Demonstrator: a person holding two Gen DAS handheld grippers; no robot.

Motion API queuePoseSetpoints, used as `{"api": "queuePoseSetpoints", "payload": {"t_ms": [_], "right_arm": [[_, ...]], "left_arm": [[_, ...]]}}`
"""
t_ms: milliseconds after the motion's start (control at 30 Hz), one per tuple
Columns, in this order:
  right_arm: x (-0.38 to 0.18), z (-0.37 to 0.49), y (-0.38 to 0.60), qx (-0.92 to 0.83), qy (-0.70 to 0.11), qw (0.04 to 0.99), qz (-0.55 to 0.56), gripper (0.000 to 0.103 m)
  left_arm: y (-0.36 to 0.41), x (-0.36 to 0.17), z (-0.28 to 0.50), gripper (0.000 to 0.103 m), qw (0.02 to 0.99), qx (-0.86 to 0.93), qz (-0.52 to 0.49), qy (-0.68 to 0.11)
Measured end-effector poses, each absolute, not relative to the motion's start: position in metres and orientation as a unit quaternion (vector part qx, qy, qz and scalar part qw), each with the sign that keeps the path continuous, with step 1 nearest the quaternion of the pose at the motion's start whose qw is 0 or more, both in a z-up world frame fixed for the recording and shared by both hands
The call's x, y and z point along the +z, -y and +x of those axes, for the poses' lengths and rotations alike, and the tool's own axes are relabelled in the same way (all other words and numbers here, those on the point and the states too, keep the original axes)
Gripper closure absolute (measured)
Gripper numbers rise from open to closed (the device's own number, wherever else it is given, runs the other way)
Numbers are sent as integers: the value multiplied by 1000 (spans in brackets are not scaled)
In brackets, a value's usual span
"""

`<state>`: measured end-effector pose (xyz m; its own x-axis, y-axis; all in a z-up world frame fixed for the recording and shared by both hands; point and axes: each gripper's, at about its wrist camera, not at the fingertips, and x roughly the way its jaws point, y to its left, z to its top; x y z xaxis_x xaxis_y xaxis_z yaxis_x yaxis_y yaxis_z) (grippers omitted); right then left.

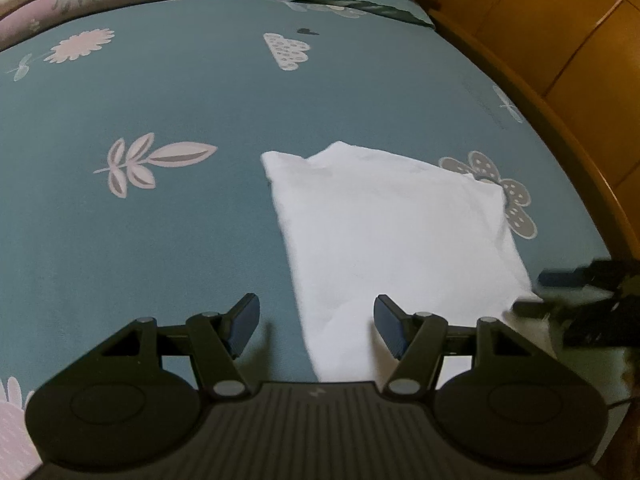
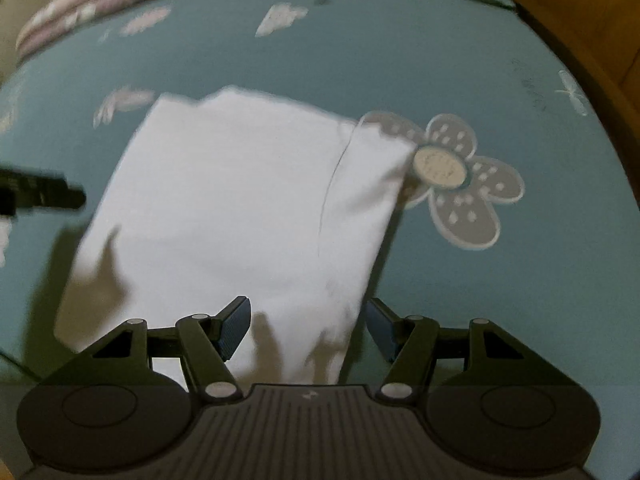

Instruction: Fold clothes

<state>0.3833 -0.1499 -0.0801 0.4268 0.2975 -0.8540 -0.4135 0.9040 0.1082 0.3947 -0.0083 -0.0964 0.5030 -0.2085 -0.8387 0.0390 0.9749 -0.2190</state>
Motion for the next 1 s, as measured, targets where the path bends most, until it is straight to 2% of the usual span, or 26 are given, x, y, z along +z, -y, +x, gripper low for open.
{"api": "queuePoseSetpoints", "payload": {"t_ms": [167,267,367,500,700,1000], "right_arm": [[-81,413,114,235,-452,857,-74,34],[-101,438,108,224,-468,850,-89,34],[-94,446,119,187,-468,859,-87,34],[-74,425,121,174,-470,863,-61,30],[-69,381,99,195,-496,846,4,30],[-84,337,78,207,-536,818,-36,29]], "left_arm": [[6,-96,399,39,860,-69,-97,-495],[7,-94,400,39,861,-77,-89,-495],[6,-94,399,39,860,-84,-83,-497],[4,-100,399,37,856,-76,-89,-504],[5,-104,399,37,850,-77,-94,-513],[7,-104,399,37,848,-78,-86,-517]]}}
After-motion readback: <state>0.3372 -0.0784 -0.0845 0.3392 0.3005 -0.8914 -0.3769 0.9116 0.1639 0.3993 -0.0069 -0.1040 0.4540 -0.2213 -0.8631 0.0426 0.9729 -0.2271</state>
